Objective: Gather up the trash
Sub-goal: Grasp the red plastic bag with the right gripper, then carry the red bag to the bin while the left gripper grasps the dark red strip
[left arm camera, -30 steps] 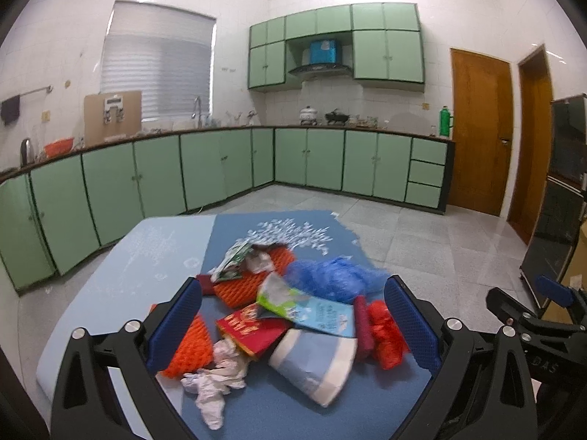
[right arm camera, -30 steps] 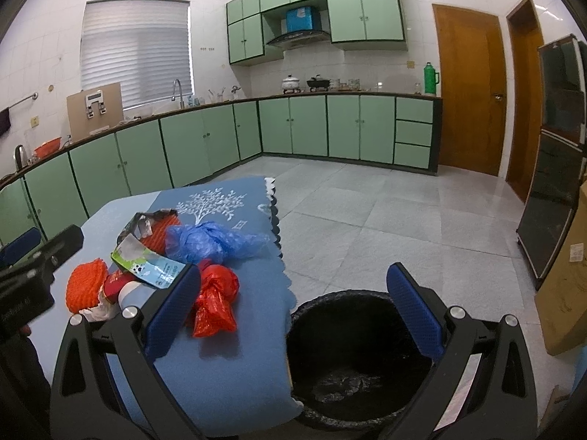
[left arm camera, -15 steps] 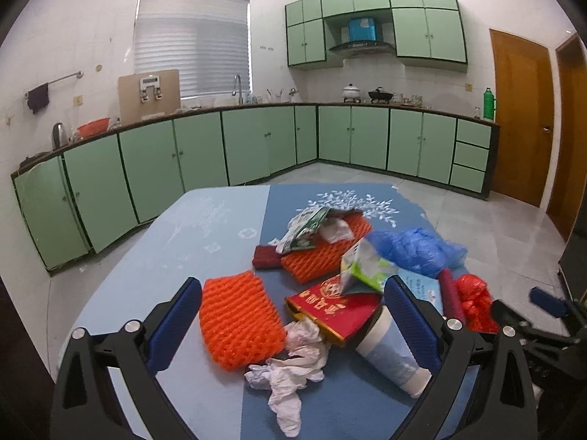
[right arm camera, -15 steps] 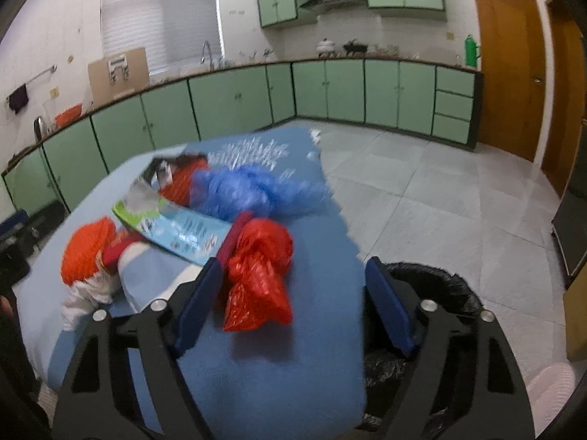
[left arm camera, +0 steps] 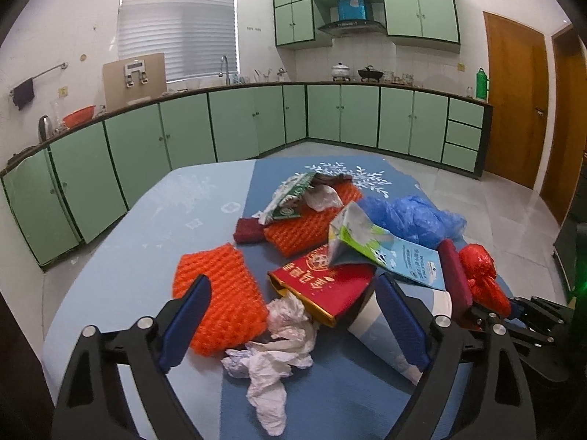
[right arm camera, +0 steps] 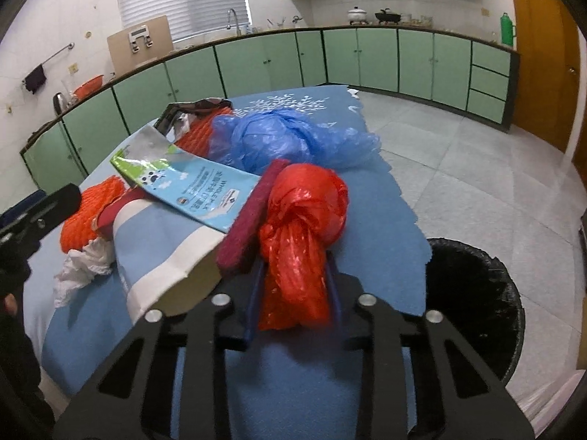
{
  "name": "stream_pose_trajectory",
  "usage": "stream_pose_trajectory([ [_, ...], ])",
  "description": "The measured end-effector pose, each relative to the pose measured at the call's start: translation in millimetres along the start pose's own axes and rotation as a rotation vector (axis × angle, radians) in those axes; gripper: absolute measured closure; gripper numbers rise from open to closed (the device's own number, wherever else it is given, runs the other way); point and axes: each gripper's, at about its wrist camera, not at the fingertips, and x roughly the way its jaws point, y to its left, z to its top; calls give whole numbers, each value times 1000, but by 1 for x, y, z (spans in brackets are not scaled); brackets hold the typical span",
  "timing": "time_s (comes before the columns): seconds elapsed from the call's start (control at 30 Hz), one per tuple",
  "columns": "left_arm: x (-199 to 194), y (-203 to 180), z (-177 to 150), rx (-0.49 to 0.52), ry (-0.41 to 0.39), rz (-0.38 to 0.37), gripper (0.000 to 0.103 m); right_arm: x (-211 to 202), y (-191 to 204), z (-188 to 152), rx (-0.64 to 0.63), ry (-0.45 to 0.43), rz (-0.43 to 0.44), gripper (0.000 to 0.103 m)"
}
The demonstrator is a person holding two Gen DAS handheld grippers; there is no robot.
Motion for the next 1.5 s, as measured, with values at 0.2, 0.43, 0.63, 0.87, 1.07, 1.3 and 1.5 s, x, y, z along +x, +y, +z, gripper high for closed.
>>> stream_pose_trajectory([
  [0.2, 0, -9, -1, 19, 4, -28, 14, -16, -3, 1, 4, -30, 23, 85],
  [0.43, -2, -27, 3, 48, -7, -77, 16, -33, -17, 6, 22, -71, -4, 85],
  [0.63, -4, -51, 7, 66, -24, -136, 22, -47, -42, 7, 67, -102, -57, 85],
  [0.87, 0, -85, 4, 113, -36, -202, 31, -60, -72, 5, 119, -126, -126, 85],
  [1.07, 9, -115, -3, 164, -29, -213, 45, -64, -96, -1, 172, -128, -172, 85],
  [1.3, 27, -130, -13, 203, -5, -169, 62, -57, -109, -11, 206, -113, -180, 85],
  [1.5, 38, -140, -19, 232, 9, -127, 69, -51, -113, -14, 222, -93, -173, 85],
])
